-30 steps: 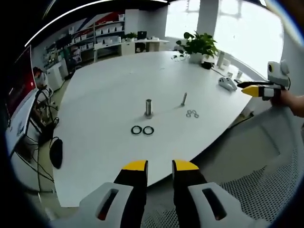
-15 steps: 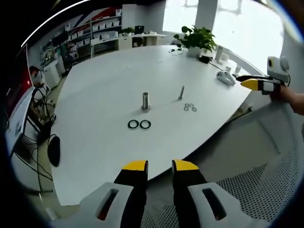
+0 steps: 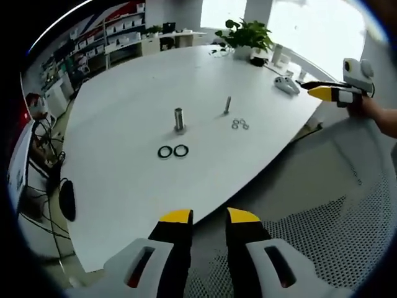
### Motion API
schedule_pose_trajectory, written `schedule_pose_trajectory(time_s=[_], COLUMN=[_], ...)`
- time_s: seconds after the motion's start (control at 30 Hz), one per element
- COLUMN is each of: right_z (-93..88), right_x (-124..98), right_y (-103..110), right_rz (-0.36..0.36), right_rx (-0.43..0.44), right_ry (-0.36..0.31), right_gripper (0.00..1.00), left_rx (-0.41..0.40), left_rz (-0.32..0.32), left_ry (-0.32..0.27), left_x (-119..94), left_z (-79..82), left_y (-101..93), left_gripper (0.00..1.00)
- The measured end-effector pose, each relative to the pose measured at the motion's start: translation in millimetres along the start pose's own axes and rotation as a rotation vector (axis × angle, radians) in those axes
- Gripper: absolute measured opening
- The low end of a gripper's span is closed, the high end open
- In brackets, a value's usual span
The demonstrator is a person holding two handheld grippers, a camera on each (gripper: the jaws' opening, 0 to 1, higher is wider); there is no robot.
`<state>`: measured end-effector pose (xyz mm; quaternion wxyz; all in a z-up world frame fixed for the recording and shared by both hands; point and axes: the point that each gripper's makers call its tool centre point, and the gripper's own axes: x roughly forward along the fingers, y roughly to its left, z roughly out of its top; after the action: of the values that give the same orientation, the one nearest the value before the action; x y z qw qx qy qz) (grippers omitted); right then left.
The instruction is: Place the washer onto the threaded stud by aligning its center hole with the stud, sliding it down to the base, and recovering from edge contact or off-axis alignment until the washer reaches the visible bottom stop.
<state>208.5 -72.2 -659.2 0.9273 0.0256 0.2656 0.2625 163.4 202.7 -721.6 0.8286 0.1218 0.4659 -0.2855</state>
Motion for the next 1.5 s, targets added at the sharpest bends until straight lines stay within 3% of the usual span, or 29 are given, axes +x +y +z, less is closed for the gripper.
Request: schedule_pose_trajectory(time_s=[0.07, 0.27, 0.67, 0.87, 0.93, 1.03, 1.13, 1.2, 1.37, 1.5], right_z=[0.1, 0.7, 1.9, 3.0, 2.8, 2.2, 2.9, 2.7, 2.5, 2.4], right_x=[0, 0, 0, -1, 0, 0, -1, -1, 0, 0], right_y=[0, -3, -5, -4, -3, -2, -3, -3, -1, 0], right_rz=[-0.001, -0.010, -0.018, -0.015, -0.011, -0.004, -0.006, -0.006, 0.006, 0.010], right_rx=[-0.002, 0.003, 0.002, 0.001, -0.008, -0.011, -0.004, 0.001, -0.004, -0.007], right_ry=[-0.001, -0.003, -0.006, -0.015, -0.013, -0.010, -0.017, -0.016, -0.014, -0.015], right_gripper=[0.43, 0.43, 0.42, 0.42, 0.42, 0.42, 0.42, 0.42, 0.42, 0.42], left_rx=[0.045, 0.064, 0.112, 0.148, 0.126, 0.032, 0.016, -0.008, 0.056, 0.068], left_rz=[0.019, -0.001, -0.051, -0.032, -0.049, -0.088, -0.096, -0.134, -0.090, -0.089], left_ry=[0.011, 0.025, 0.101, 0.081, 0.082, 0.082, 0.102, 0.099, 0.146, 0.147], left_x=[0, 7, 50, 64, 71, 84, 96, 102, 110, 117], left_z=[3.1, 20.1, 30.8, 46.6, 51.3, 57.3, 57.1, 59.0, 55.8, 64.4], left_y=[6.0, 11.8, 7.1, 12.2, 12.7, 12.4, 16.8, 11.7, 24.0, 29.1], left_gripper=[0.19, 0.20, 0.22, 0.22, 0.22, 0.25, 0.27, 0.27, 0.28, 0.28])
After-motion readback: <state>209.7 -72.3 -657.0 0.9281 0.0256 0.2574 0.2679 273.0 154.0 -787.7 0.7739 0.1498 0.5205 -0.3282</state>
